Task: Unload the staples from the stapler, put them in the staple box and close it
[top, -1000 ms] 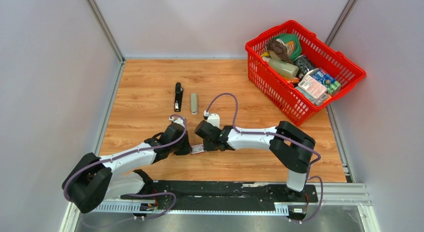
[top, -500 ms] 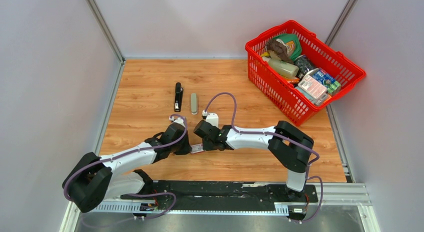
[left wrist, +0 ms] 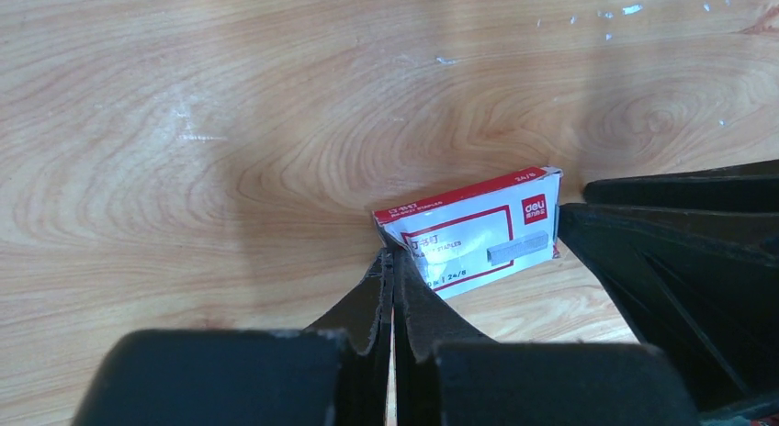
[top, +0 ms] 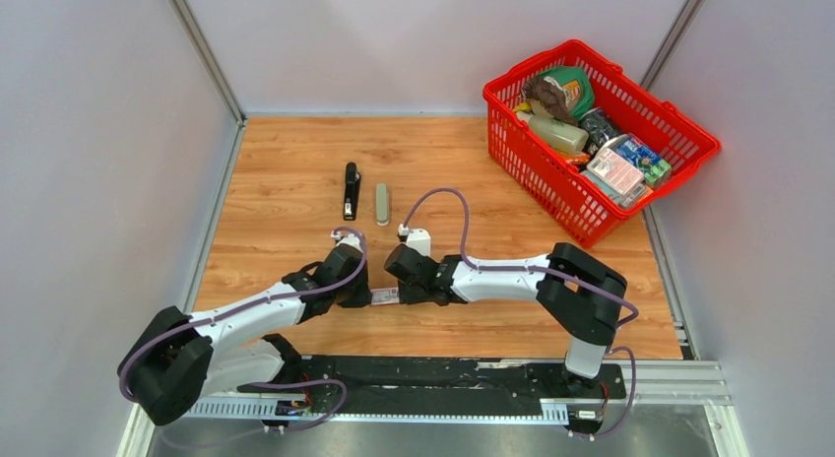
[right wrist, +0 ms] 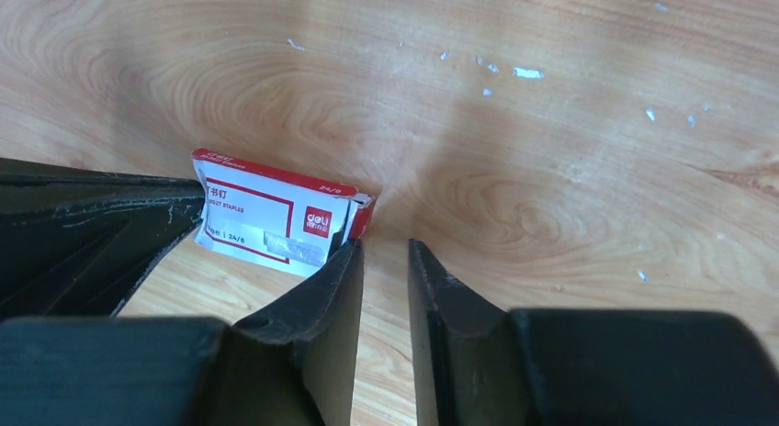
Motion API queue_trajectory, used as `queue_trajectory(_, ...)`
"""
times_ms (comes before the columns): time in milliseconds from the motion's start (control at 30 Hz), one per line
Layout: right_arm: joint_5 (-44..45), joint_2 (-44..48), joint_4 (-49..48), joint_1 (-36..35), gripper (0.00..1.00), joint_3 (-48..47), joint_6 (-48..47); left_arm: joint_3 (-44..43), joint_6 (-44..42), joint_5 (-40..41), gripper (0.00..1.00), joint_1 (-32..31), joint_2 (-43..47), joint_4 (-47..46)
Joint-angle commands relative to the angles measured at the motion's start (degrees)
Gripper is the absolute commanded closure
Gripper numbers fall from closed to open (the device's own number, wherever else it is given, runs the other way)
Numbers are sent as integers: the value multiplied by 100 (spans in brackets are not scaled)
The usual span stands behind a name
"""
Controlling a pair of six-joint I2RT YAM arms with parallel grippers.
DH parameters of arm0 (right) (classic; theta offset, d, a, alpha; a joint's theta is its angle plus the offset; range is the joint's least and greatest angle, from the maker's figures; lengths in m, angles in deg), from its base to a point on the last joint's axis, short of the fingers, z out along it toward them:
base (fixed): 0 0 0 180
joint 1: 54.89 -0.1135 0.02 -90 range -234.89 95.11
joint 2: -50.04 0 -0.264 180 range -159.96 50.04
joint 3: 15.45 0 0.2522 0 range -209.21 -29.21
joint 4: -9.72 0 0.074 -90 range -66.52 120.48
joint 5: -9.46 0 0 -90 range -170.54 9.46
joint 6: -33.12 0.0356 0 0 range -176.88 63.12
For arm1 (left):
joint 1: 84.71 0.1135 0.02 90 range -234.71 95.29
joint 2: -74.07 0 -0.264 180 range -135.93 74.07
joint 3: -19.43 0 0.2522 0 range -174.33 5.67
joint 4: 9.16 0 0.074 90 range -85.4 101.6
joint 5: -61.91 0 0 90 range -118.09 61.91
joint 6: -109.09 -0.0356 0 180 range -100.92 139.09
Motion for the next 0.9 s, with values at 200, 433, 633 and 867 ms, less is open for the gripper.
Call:
queue_trajectory(200, 770, 1090, 229, 274, 59, 463, -239, -347, -295, 104, 85, -71, 521, 851)
queue_trajectory(433, 1368, 1925, 537, 459, 35, 587, -643, -918, -541, 535, 71, -71, 1267, 1502)
queue_trajectory(633, 1966, 2646, 818, 520, 13, 586, -986, -1393, -884, 605, 61, -71, 1699, 1731)
queue_trajectory(867, 2563, 3244, 1486, 556, 0, 332, -1346, -1876, -1227, 631, 35, -71, 1972, 1740)
